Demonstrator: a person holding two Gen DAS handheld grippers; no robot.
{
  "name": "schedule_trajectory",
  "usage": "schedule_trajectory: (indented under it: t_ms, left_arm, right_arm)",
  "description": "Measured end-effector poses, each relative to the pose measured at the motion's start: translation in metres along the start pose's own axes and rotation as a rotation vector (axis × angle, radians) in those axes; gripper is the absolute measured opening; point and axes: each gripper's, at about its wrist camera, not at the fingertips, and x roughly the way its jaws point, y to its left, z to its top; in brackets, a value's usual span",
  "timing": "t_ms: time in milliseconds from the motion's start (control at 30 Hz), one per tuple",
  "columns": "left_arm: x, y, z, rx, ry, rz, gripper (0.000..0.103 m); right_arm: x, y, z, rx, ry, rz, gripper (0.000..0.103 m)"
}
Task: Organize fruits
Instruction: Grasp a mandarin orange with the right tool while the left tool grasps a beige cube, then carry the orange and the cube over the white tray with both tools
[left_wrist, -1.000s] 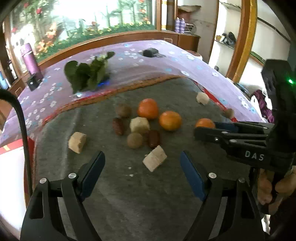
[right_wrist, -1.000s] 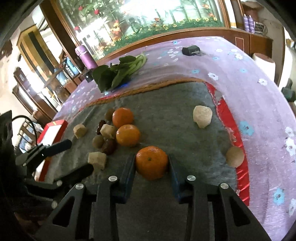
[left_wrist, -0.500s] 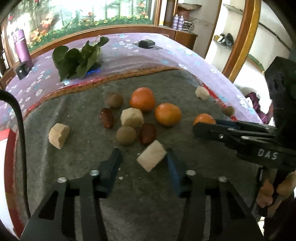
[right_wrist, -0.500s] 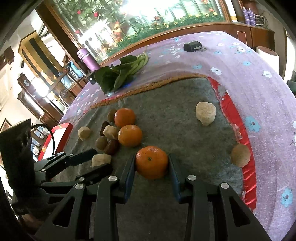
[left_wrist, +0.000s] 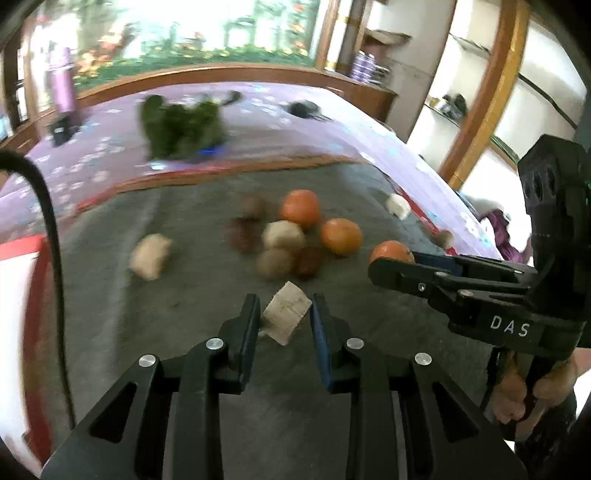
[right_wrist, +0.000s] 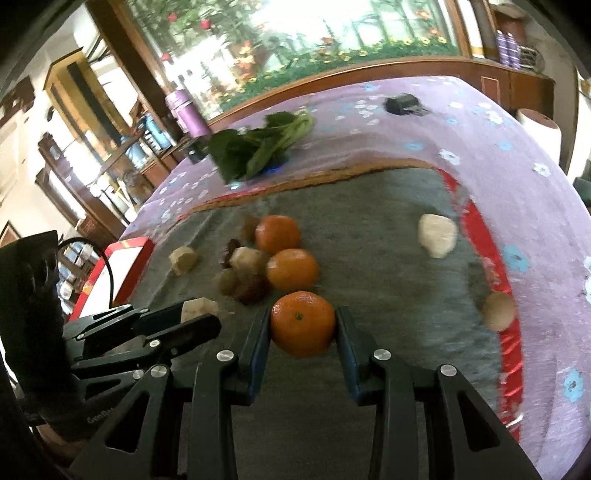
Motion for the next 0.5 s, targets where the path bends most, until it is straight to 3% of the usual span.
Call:
schedule_trajectory:
  t_ms: [233,500]
  left_arm:
    - [-0.067,0.057,-0.028,-0.145,-0.094,0.145,0.025]
    - [-0.138,0.139,-0.071,-0.319,-0.188,0.393,0.025]
  right_arm:
    - [0.018,0.074,0.003,-0.122,0.038,0.105,0.035]
    - [0.054,0.197,-0.002,-0.288,0.069,0.289,0.035]
